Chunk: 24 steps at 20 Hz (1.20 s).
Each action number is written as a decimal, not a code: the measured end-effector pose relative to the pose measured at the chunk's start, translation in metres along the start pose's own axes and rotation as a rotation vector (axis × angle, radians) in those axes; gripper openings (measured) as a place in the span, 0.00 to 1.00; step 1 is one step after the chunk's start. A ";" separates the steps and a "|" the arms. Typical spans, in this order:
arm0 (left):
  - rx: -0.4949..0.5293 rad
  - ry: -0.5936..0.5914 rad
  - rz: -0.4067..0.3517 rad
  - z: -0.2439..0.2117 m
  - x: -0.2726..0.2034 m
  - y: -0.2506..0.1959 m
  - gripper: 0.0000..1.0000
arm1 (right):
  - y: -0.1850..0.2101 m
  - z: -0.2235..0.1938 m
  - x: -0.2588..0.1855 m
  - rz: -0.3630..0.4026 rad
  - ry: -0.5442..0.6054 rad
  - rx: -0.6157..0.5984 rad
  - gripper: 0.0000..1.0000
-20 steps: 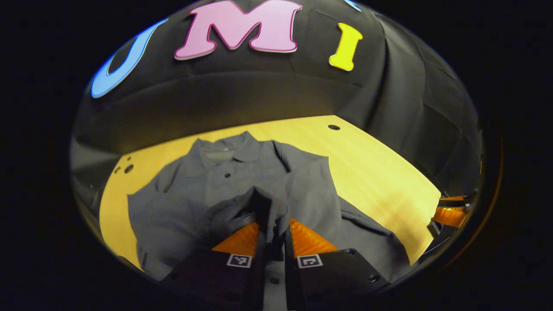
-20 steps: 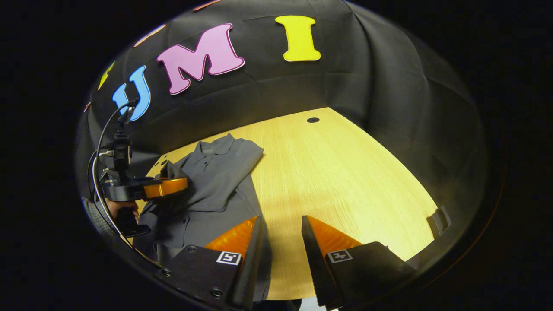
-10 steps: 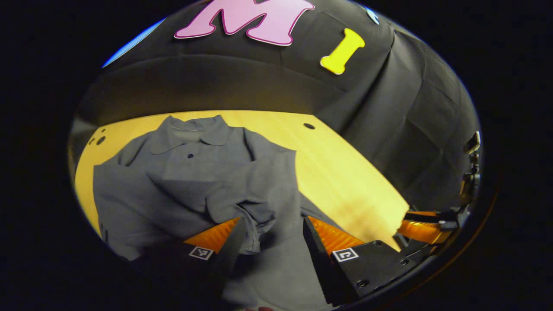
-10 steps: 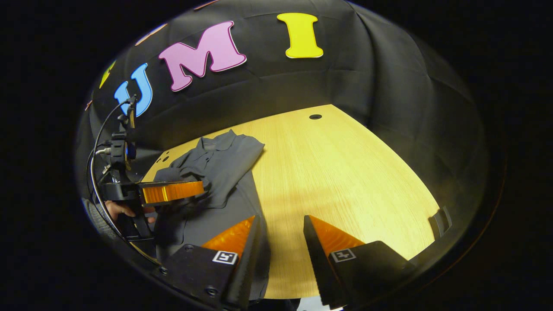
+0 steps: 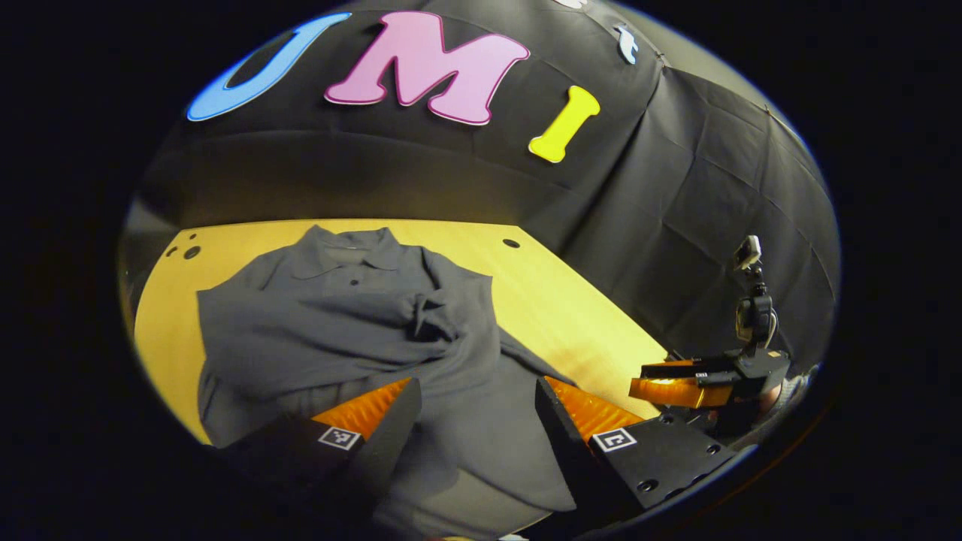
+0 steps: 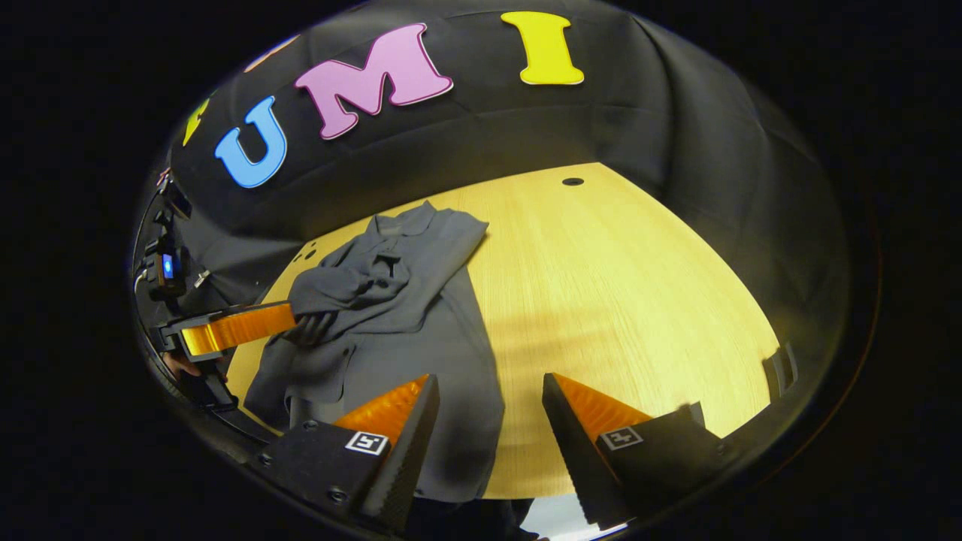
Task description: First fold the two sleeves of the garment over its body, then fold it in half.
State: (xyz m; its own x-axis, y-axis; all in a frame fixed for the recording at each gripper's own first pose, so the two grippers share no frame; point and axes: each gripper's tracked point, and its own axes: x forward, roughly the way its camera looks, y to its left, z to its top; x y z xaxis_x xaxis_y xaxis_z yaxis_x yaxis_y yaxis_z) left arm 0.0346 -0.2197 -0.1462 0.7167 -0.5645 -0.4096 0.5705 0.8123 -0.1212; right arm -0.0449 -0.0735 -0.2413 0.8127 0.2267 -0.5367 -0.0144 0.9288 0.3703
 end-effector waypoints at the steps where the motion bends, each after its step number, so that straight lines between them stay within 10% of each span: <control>1: -0.002 0.008 0.027 -0.009 -0.015 0.011 0.96 | 0.001 -0.010 -0.002 0.001 0.020 -0.002 0.86; 11: -0.096 0.174 0.370 -0.129 -0.124 0.150 0.96 | 0.010 -0.071 0.005 -0.056 0.158 -0.020 0.87; 24: -0.119 0.305 0.543 -0.185 -0.125 0.193 0.98 | 0.020 -0.099 0.028 -0.165 0.270 -0.172 0.87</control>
State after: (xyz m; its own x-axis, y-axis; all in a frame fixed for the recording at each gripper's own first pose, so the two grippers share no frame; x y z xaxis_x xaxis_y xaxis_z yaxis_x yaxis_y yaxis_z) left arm -0.0189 0.0353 -0.2851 0.7347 -0.0141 -0.6782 0.0967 0.9917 0.0842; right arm -0.0796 -0.0199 -0.3242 0.6295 0.1176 -0.7680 -0.0122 0.9898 0.1416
